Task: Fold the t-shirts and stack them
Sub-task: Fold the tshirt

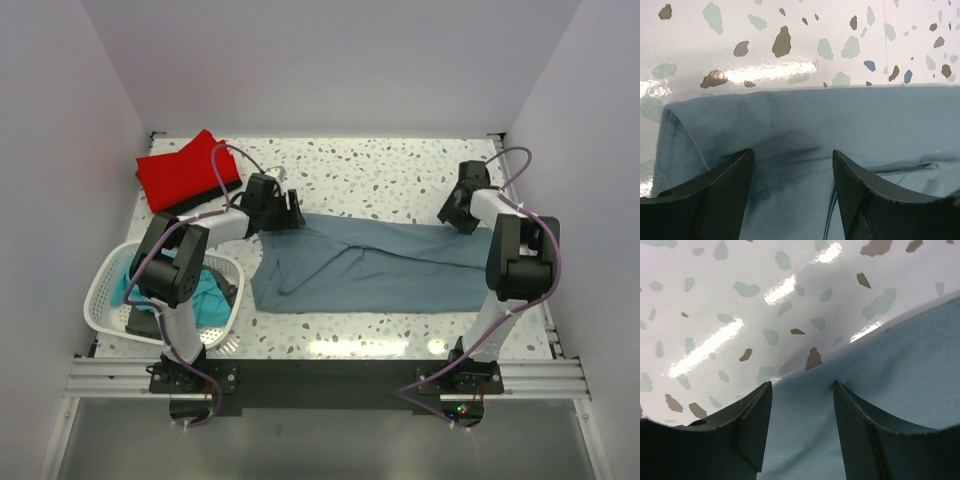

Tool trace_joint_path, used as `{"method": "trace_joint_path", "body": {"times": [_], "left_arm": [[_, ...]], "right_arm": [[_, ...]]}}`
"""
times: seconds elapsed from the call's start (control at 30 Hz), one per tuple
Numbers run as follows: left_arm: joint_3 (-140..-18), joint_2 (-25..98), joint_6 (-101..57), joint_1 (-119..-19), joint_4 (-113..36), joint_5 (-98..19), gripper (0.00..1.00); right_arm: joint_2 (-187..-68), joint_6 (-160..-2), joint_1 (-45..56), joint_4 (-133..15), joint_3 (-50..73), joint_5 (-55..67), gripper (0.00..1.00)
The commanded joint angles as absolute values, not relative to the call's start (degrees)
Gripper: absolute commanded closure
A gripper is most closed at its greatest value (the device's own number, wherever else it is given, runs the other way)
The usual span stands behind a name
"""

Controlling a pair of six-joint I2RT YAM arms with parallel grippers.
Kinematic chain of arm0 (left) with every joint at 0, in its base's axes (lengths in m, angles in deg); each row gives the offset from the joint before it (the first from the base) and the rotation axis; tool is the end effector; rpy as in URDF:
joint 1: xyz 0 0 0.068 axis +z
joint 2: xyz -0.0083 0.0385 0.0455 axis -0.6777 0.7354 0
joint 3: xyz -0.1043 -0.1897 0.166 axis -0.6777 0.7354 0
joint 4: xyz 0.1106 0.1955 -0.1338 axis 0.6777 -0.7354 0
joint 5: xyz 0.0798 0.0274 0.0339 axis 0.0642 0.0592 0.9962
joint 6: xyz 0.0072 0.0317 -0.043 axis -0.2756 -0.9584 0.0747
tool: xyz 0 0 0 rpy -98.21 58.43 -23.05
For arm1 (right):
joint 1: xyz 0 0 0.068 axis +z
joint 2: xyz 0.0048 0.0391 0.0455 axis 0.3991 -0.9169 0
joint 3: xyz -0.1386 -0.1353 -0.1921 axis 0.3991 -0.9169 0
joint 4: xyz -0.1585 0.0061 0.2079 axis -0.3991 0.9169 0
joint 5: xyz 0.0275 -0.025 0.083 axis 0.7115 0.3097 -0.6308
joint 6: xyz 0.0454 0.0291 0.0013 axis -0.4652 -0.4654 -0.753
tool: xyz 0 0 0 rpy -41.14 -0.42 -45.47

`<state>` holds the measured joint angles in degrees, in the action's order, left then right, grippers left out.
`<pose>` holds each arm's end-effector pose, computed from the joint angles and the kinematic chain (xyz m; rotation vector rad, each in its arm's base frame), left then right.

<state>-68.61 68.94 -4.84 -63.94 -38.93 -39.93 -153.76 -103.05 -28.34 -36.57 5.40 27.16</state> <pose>0.3637 -0.1474 0.1535 -0.0864 2.4136 -0.5997 0.3791 -0.0400 0.1689 0.8278 2.4605 -0.1534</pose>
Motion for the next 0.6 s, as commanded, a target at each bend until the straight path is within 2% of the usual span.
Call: {"method": "trace_joint_path", "body": {"times": [0.0, 0.4, 0.47, 0.57], "left_arm": [[-71.16, 66.26, -8.41, -63.75, -37.26, -39.55, 0.31], [-73.64, 63.35, -10.53, -73.24, -44.12, -36.29, 0.31], [-72.93, 63.44, -10.26, -74.21, -44.12, -36.47, 0.36], [-72.05, 64.05, -9.21, -75.18, -44.99, -35.51, 0.39]], "right_arm": [[-150.77, -98.83, -27.3, -36.04, 8.72, 25.11, 0.44], [-139.42, -97.85, -16.23, -34.81, 4.25, 18.79, 0.44], [-138.63, -98.64, -14.74, -35.24, 2.15, 18.26, 0.44], [-137.4, -99.17, -13.59, -35.86, -0.24, 17.03, 0.45]]}}
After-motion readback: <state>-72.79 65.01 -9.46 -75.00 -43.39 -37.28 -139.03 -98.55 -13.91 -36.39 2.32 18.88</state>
